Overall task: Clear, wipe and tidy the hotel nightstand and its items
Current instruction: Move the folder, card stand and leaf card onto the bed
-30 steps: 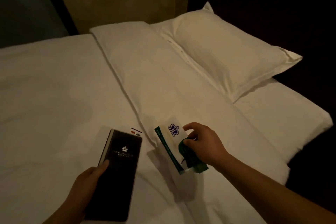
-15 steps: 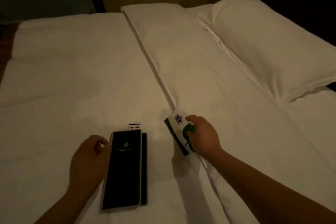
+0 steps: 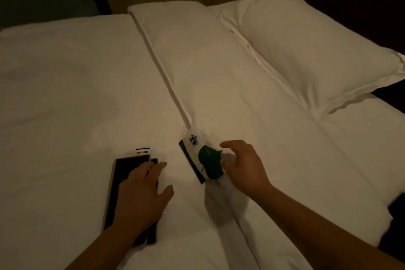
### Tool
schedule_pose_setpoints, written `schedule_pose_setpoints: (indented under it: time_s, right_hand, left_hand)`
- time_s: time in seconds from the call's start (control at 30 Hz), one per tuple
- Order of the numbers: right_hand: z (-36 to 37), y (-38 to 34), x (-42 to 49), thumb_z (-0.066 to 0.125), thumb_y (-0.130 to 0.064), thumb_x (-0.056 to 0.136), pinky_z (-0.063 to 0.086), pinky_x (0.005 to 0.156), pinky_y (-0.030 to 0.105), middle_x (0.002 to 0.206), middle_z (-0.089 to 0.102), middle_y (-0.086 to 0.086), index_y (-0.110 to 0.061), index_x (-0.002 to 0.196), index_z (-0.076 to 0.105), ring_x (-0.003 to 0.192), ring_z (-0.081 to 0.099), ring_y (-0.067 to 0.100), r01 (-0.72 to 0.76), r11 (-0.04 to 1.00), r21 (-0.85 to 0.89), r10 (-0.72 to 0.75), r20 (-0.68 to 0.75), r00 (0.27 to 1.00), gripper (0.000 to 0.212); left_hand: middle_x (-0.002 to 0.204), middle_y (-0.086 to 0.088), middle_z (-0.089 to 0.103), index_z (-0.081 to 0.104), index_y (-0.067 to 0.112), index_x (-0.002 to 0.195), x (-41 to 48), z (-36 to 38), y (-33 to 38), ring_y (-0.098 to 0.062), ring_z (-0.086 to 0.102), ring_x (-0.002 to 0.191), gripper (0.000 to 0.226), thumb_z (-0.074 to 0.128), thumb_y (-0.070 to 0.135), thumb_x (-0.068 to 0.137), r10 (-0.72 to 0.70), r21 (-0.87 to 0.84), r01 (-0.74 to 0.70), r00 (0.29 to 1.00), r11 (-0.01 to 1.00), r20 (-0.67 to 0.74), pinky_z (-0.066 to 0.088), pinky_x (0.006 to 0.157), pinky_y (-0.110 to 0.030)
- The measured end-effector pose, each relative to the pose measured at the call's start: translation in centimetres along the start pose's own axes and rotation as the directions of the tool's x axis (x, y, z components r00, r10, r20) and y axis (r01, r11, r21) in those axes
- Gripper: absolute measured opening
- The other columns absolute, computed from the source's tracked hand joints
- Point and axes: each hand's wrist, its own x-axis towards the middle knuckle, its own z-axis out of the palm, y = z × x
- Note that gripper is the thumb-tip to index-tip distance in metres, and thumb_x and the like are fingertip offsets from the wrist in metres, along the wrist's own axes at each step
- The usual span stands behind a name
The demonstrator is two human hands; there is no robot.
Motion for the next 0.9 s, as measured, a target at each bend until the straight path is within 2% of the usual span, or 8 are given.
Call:
schedule_pose_setpoints:
  time_s: [0.13,0.2,0.43,0.63,0.9]
  right_hand:
    - [-3.0,1.9,-1.3,0.062,-0.022,0.09,0.033,0.084,0.018,0.122,0.059,-0.008,-0.027,0.126,0.058,0.113,0.049,0.01,-0.04,0.999,0.027,0.041,-0.03,0.999,0.037]
    - [-4.7,3.0,-2.1,0.063,-0.023,0.089,0.034,0.083,0.018,0.119,0.06,-0.009,-0.027,0.126,0.058,0.11,0.051,0.01,-0.048,0.999,0.015,0.048,-0.048,0.998,0.038]
    - [-9.6,6.6,-5.2,0.065,-0.026,0.086,0.039,0.081,0.022,0.114,0.062,-0.013,-0.03,0.125,0.057,0.103,0.054,0.008,-0.104,0.994,0.027,0.106,-0.099,0.989,0.04]
    - [-12.8,9.5,-8.4,0.065,-0.027,0.086,0.047,0.084,0.026,0.11,0.063,-0.014,-0.033,0.122,0.057,0.1,0.055,0.005,-0.161,0.982,0.101,0.175,-0.152,0.973,0.038]
    - [-18.2,14.4,-13.5,0.067,-0.023,0.086,0.05,0.086,0.027,0.104,0.064,-0.016,-0.033,0.12,0.059,0.095,0.058,0.002,-0.26,0.946,0.195,0.302,-0.236,0.923,0.036]
  left_hand:
    - [0.162,-0.003,0.029,0.03,0.036,0.154,-0.1,0.2,3.4,-0.024,0.024,0.15,0.083,0.031,0.068,0.077,0.049,0.075,-0.048,0.999,0.996,-0.01,0.023,0.12,-0.053]
    - [0.165,-0.002,0.024,0.026,0.039,0.155,-0.3,0.7,5.5,-0.025,0.018,0.152,0.087,0.023,0.073,0.075,0.07,0.076,-0.069,0.997,0.995,-0.009,0.015,0.122,-0.054]
    - [0.165,-0.004,0.022,0.019,0.042,0.155,-0.5,2.8,11.9,-0.026,0.015,0.153,0.08,0.028,0.071,0.081,0.18,0.139,-0.18,0.984,0.974,0.009,0.015,0.121,-0.057]
    - [0.165,-0.003,0.021,0.013,0.044,0.155,-1.9,4.4,16.6,-0.025,0.013,0.153,0.088,0.011,0.077,0.074,0.264,0.184,-0.265,0.964,0.946,0.032,0.016,0.121,-0.057]
    - [0.167,-0.002,0.015,0.007,0.043,0.156,-4.4,7.4,24.0,-0.026,0.006,0.155,0.081,0.021,0.072,0.082,0.369,0.191,-0.378,0.926,0.906,0.079,0.009,0.122,-0.055]
